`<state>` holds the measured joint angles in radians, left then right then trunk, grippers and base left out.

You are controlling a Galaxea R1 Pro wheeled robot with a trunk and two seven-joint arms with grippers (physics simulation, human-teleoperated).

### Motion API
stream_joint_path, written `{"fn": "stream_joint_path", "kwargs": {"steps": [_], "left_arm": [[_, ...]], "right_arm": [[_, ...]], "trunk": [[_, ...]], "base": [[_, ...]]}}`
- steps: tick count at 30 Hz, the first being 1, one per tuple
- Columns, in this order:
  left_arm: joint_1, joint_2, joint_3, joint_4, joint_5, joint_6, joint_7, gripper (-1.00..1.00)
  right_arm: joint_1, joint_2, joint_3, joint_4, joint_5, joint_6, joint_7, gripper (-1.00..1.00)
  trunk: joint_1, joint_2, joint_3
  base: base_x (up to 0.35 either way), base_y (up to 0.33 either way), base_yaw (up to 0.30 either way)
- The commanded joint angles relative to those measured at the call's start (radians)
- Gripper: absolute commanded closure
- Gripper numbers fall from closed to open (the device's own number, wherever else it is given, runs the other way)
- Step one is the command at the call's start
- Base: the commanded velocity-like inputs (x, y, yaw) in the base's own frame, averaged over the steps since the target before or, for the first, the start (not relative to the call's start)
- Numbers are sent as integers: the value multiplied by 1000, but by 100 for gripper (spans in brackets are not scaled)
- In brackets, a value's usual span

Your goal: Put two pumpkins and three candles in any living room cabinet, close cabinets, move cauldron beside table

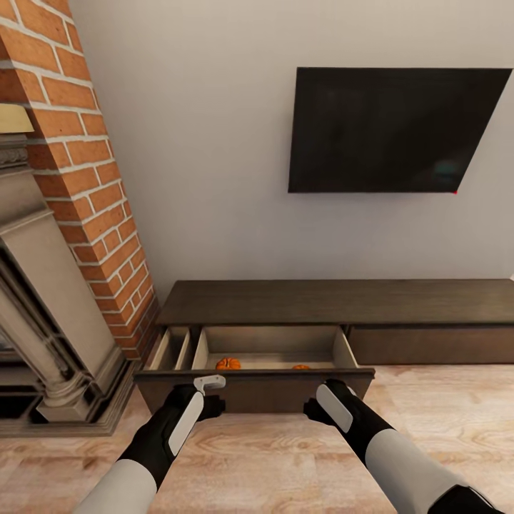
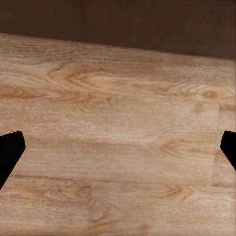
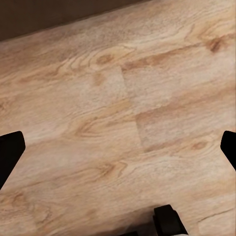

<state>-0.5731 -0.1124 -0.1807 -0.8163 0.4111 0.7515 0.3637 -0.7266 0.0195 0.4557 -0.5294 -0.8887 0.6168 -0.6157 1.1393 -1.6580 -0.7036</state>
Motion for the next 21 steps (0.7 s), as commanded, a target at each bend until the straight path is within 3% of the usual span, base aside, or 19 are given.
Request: {"fn": "stream_joint_path", "kwargs": {"steps": [1,14,17,21], "left_arm": [[-1,0,-2,1,12,2,9,-100],[1,7,-10,33,10,-23,2,-100],[2,8,-14,65,6,-63,2,-100],[4,9,-20,130,2,-169,0,-100]], "right_arm": [[-1,-1,6,-1,-9,1,-9,-100],[1,-1,8,0,-3,-18,-6,-100],[2,-1,9,2,5,-47,-6,-100],[6,-1,12,8,10,-145,5,-100]], "trunk": [[4,-8,-4],[54,-99,-45],[65,-120,-54],[81,-148,-67]], "base": [[0,0,0],[0,0,0],[0,0,0],[0,0,0]]}}
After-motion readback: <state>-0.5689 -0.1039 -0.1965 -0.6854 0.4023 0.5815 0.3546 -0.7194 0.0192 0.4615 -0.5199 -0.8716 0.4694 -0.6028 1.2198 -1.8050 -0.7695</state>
